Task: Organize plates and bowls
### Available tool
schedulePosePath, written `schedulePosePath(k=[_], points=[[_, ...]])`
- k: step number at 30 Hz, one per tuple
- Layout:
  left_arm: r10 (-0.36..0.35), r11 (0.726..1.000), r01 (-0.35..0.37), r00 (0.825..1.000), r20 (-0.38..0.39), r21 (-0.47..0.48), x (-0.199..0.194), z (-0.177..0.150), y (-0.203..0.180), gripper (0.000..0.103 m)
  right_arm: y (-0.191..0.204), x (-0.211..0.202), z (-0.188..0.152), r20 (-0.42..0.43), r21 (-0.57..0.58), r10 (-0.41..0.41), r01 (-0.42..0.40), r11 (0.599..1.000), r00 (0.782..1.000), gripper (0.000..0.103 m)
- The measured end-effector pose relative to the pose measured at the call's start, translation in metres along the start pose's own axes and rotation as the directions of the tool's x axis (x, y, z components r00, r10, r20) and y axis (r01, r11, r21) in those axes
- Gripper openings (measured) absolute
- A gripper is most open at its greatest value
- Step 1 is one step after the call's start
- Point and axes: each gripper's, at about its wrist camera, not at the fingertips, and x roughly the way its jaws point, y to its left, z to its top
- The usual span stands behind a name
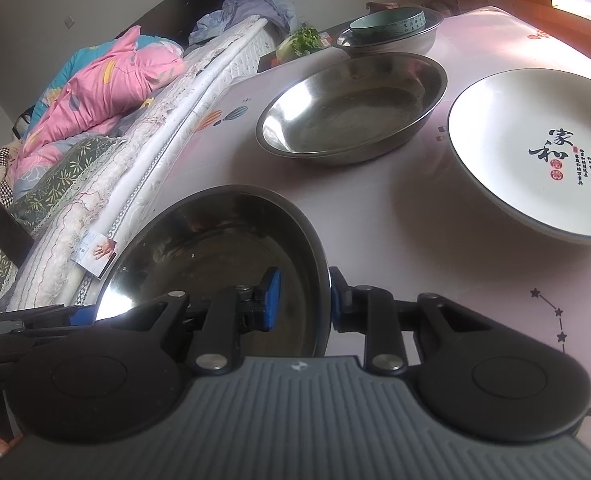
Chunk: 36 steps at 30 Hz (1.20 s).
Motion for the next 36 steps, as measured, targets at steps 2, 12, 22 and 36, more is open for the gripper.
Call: schedulePosePath(k=[2,12,22,36], points=[[0.002,1.000,-0.002,1.000,0.000,-0.001,0.0000,0.0000,0.0005,0.055,0.0002,0.0003,0.0001,0.000,-0.002,0.001,-0.001,1.000,1.000,0.025],[0.003,1.000,-0.003,1.000,-0.004,-0.005,0.0010,0.0003,0.0013,0.056,0.0020,0.0013,-0.0012,-0.005,-0.002,0.001,-0.001,1.000,1.000,0.026],[0.000,1.000,0.000,1.000,-0.008,-0.004,0.0035,-0.0013,0.0016,0.056,0.0021,0.0026,-0.0021,-0.009,-0.002,-0.001,0.001,1.000,1.000,0.028],[-0.001,1.000,0.001,1.000,-0.012,-0.001,0.0054,-0.0022,0.0001,0.058,0.0002,0.0046,-0.0024,-0.012,-0.004,-0.001,0.001,1.000,1.000,0.030]])
